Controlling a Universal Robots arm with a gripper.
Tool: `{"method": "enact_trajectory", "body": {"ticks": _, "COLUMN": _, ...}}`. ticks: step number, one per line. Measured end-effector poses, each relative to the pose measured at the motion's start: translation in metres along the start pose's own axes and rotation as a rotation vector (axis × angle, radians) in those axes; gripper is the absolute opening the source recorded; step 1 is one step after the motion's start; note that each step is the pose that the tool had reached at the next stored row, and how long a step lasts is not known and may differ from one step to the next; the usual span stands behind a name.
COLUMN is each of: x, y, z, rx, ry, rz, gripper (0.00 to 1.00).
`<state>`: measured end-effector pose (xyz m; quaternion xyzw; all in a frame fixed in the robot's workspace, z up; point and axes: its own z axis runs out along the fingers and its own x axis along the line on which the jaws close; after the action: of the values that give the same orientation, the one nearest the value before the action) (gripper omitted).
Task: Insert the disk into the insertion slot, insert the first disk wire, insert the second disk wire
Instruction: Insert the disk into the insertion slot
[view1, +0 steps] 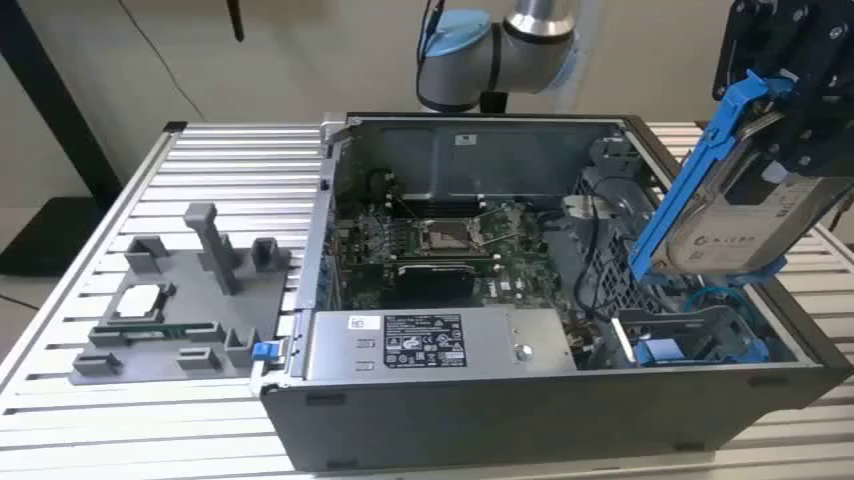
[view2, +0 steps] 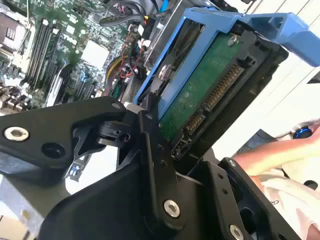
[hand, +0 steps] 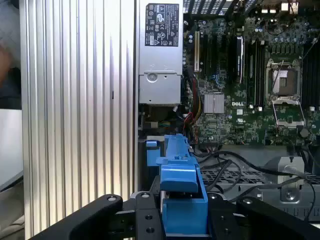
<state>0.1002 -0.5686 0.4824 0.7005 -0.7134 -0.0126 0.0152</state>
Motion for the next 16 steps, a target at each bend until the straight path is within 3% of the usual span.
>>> {"method": "enact_trajectory", "body": {"ticks": 8, "x": 0.0000, "y": 0.0000, "z": 0.0001, "rx": 0.0001, "ry": 0.0016, "rz": 0.000, "gripper": 0.00}}
{"method": "enact_trajectory", "body": {"ticks": 16, "x": 0.0005, "y": -0.0003, "z": 0.0062, "rx": 0.0066, "ry": 0.0015, "rz": 0.000, "gripper": 0.00}}
